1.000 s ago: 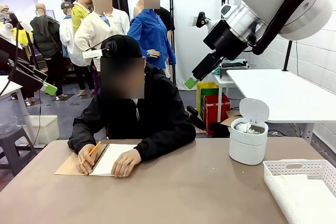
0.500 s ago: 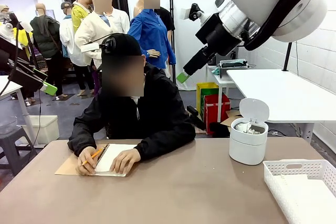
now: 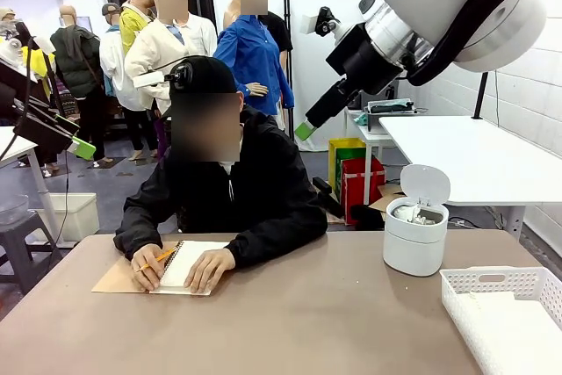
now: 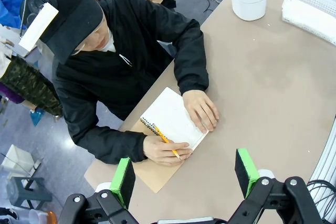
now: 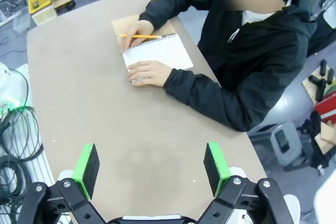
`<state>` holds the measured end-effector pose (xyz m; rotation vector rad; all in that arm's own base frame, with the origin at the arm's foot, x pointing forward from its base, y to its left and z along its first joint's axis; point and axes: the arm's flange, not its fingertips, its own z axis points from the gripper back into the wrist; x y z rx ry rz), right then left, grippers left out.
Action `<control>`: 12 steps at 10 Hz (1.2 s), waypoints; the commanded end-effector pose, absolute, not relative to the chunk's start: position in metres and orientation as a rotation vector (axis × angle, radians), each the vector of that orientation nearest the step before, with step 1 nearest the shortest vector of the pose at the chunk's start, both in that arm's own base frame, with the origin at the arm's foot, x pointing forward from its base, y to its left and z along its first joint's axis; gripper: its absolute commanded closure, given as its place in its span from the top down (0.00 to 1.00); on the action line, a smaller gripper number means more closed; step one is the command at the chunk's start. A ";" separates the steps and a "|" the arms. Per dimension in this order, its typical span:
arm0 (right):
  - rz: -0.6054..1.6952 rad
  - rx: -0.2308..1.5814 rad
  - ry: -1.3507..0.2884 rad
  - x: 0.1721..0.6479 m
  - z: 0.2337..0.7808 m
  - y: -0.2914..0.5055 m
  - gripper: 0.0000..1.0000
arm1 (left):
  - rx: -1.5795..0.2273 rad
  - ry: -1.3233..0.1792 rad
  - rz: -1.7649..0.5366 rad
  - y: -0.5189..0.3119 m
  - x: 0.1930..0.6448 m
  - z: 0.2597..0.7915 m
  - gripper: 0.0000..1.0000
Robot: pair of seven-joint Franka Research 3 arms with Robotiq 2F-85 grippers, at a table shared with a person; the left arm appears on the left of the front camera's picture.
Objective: Sort the paper based on its condition.
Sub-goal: If a person hands you a paper, place it in the Organizing basket , and if it's crumpled, put it in the Trash can.
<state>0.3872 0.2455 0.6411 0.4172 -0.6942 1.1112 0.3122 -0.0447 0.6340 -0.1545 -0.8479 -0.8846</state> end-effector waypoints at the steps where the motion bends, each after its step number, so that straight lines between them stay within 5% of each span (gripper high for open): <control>1: 1.115 0.420 -0.686 0.387 0.642 0.245 1.00 | -0.145 -0.849 -0.874 -0.045 0.312 0.634 1.00; 12: 1.115 0.420 -0.686 0.387 0.642 0.245 1.00 | -0.145 -0.849 -0.874 -0.045 0.312 0.634 1.00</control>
